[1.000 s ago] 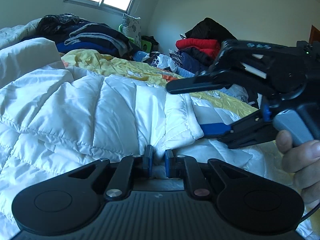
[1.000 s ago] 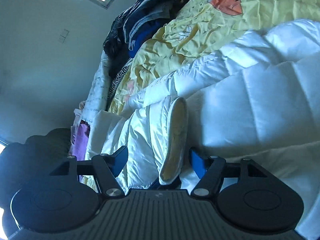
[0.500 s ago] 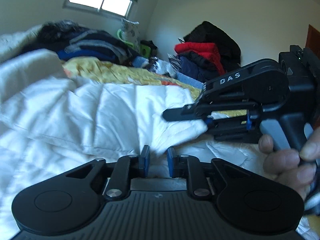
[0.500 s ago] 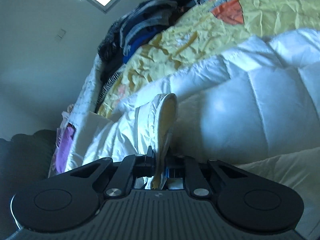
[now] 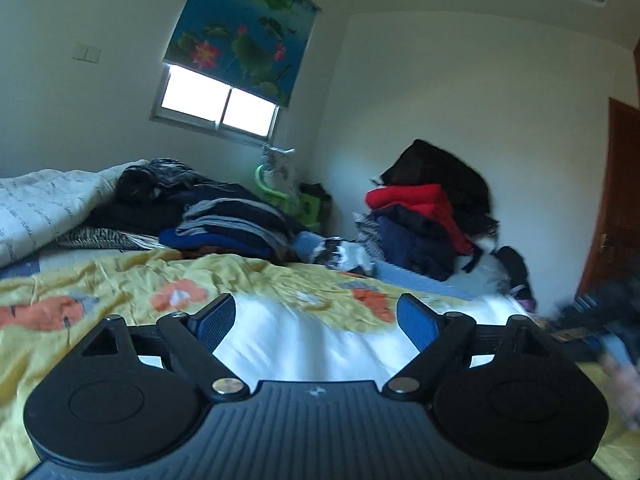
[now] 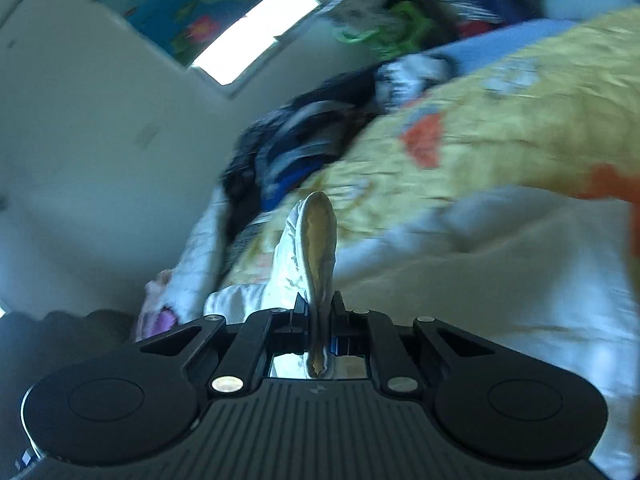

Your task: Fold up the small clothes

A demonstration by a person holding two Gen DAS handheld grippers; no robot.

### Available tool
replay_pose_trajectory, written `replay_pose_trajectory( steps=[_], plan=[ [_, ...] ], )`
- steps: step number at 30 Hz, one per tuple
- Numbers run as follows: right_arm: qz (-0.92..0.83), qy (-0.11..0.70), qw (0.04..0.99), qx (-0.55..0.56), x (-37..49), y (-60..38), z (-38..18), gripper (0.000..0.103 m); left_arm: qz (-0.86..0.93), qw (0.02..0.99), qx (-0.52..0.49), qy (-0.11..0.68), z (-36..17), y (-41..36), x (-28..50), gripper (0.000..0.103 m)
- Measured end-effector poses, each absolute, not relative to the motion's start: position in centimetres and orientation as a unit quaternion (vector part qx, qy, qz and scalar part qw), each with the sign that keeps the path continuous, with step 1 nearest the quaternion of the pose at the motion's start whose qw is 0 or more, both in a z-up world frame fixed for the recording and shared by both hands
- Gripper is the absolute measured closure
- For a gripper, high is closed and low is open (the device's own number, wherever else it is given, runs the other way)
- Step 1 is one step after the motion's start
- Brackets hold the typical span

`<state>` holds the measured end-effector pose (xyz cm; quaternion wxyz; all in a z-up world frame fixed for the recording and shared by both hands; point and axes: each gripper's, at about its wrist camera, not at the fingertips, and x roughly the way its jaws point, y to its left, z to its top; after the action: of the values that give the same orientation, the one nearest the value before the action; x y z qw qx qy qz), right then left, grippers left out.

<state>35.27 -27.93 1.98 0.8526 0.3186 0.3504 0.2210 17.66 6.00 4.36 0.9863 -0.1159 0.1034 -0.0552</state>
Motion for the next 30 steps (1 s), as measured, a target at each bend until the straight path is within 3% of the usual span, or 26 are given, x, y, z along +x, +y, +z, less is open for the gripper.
replay_pose_trajectory(
  steps=[13, 19, 21, 25, 28, 30],
  plan=[
    [0.144, 0.404, 0.838, 0.337, 34.5, -31.4, -5.8, 0.089, -0.043, 0.952, -0.047, 0.3, -1.6, 5.8, 30.0, 0.015],
    [0.142, 0.411, 0.833, 0.342, 34.0, -31.4, -7.3, 0.092, -0.04, 0.956, -0.031, 0.288, -5.0, 5.9, 29.8, 0.013],
    [0.141, 0.414, 0.834, 0.335, 33.9, -31.2, -7.5, 0.086, -0.043, 0.956, -0.036, 0.289, -5.4, 6.1, 30.2, 0.012],
    [0.139, 0.412, 0.839, 0.329, 33.8, -31.2, -7.9, 0.087, -0.045, 0.951, -0.044, 0.302, -5.4, 6.3, 30.9, 0.011],
    [0.14, 0.407, 0.834, 0.346, 33.4, -31.5, -7.5, 0.076, -0.046, 0.951, -0.046, 0.301, -5.4, 6.3, 30.9, 0.011],
    [0.133, 0.395, 0.835, 0.36, 32.9, -32.0, -6.3, 0.052, -0.048, 0.952, -0.053, 0.298, -5.4, 6.6, 30.7, 0.011]
  ],
)
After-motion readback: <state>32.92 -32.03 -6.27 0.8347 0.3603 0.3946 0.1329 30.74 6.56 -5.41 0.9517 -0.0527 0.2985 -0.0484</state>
